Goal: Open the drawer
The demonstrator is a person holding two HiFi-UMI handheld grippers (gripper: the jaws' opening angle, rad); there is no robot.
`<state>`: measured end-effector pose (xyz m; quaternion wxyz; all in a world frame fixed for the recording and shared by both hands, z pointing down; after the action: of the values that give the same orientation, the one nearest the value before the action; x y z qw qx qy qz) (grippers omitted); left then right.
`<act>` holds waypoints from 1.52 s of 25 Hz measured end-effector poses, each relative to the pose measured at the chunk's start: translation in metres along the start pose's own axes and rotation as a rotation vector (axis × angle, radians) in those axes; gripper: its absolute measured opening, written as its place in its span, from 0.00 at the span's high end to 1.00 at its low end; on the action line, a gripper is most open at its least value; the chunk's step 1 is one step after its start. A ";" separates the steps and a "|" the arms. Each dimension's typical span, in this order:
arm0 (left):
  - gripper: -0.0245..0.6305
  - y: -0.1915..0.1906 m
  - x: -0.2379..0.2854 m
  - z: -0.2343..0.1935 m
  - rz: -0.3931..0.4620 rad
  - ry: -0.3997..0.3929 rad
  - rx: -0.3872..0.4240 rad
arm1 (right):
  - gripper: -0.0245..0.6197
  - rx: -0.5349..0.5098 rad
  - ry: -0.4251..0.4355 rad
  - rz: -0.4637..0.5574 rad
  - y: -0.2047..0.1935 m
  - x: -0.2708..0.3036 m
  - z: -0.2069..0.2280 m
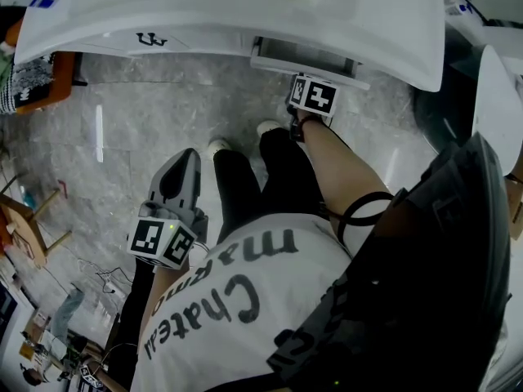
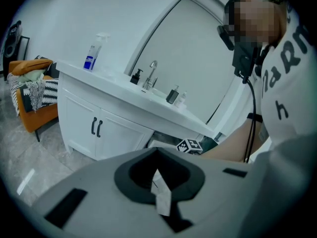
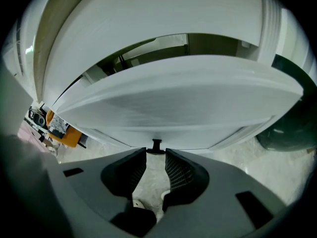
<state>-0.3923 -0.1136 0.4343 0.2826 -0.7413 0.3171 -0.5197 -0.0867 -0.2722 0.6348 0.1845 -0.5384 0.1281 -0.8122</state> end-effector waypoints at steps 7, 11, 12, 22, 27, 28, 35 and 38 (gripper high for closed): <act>0.96 -0.003 -0.003 -0.003 -0.016 -0.046 0.033 | 0.76 0.022 -0.009 -0.024 -0.031 -0.009 -0.006; 0.96 -0.001 -0.002 -0.004 -0.033 -0.070 0.052 | 0.76 0.028 -0.005 -0.037 -0.046 -0.013 -0.009; 0.96 0.000 -0.002 -0.004 -0.036 -0.079 0.062 | 0.76 0.029 -0.002 -0.039 -0.048 -0.013 -0.009; 0.96 0.006 -0.013 -0.021 -0.052 -0.114 0.136 | 0.77 0.034 -0.012 -0.041 -0.057 -0.018 -0.012; 0.96 0.005 -0.018 -0.025 -0.057 -0.134 0.156 | 0.78 0.042 -0.037 -0.040 -0.067 -0.023 -0.014; 0.96 0.005 -0.019 -0.025 -0.061 -0.137 0.155 | 0.85 0.038 -0.053 -0.055 -0.072 -0.025 -0.015; 0.96 0.012 -0.013 -0.030 -0.077 -0.191 0.186 | 0.95 0.177 -0.073 -0.024 -0.098 -0.028 -0.009; 0.96 0.015 -0.010 -0.035 -0.068 -0.181 0.177 | 0.95 0.121 -0.048 0.002 -0.082 -0.027 -0.020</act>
<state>-0.4305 -0.1184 0.4273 0.3567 -0.7675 0.2180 -0.4861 -0.1090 -0.1860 0.6378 0.2206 -0.5455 0.0746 -0.8051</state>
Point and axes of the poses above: the fingertips, and each gripper's own axes: x forward along the fingers, z to its right, y out of its top, the point moved 9 cm from there along -x, backward along the fingers, and after that the axes turned 13 degrees about y, right-handed, at the moved point
